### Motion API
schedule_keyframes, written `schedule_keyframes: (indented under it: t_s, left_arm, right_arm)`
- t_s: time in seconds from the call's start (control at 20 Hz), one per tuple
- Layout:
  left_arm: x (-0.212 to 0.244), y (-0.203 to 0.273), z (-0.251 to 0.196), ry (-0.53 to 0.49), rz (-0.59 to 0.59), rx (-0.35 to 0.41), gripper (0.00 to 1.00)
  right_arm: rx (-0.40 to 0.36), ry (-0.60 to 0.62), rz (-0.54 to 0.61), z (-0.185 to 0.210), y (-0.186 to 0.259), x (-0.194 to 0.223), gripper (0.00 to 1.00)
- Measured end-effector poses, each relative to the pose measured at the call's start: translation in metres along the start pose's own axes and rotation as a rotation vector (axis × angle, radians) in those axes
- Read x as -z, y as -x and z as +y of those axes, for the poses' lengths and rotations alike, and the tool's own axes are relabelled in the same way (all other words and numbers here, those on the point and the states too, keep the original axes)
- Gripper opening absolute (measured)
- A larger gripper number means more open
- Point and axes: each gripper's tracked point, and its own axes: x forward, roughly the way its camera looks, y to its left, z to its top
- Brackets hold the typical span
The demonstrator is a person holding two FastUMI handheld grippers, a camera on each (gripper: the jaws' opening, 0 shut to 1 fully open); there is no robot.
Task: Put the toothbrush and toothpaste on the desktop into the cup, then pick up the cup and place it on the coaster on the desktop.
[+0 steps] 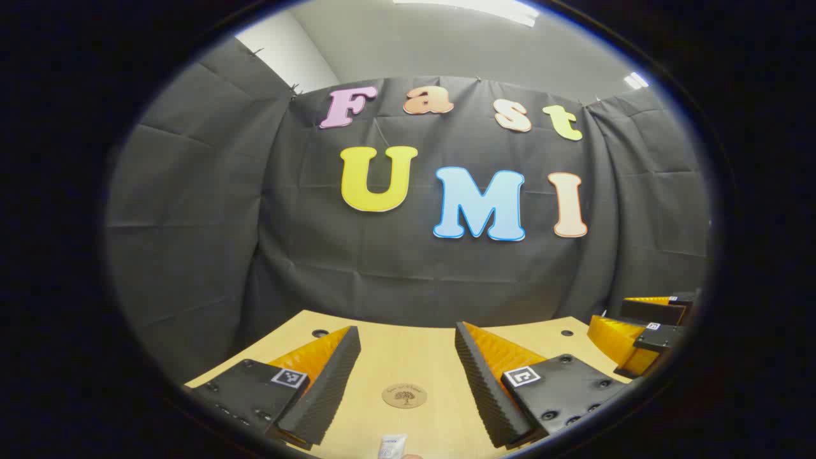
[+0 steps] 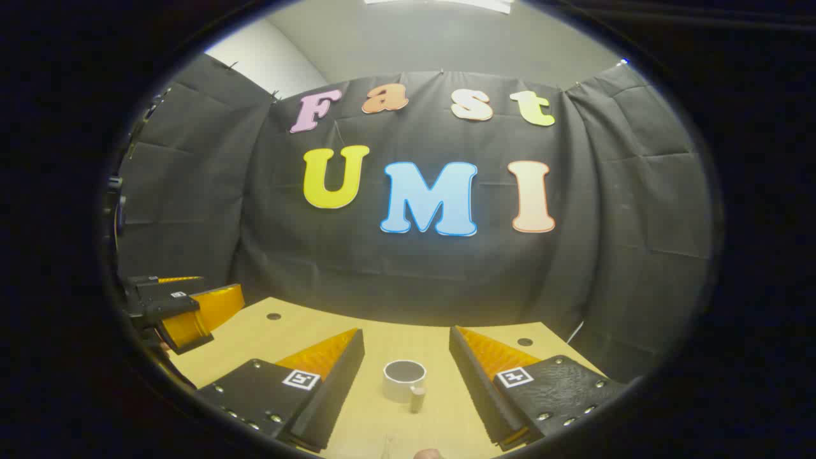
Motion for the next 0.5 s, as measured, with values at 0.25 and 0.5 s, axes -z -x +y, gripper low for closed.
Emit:
schedule_keyframes:
  t_s: [0.25,0.5]
  left_arm:
    - [0.013,-0.002,-0.007,-0.011,0.042,0.022,0.96]
    - [0.018,-0.009,-0.014,-0.019,0.062,0.052,0.96]
  right_arm:
    - [-0.005,0.001,0.072,0.000,0.003,0.023,0.85]
    - [-0.001,0.004,0.109,-0.001,0.005,0.034,0.85]
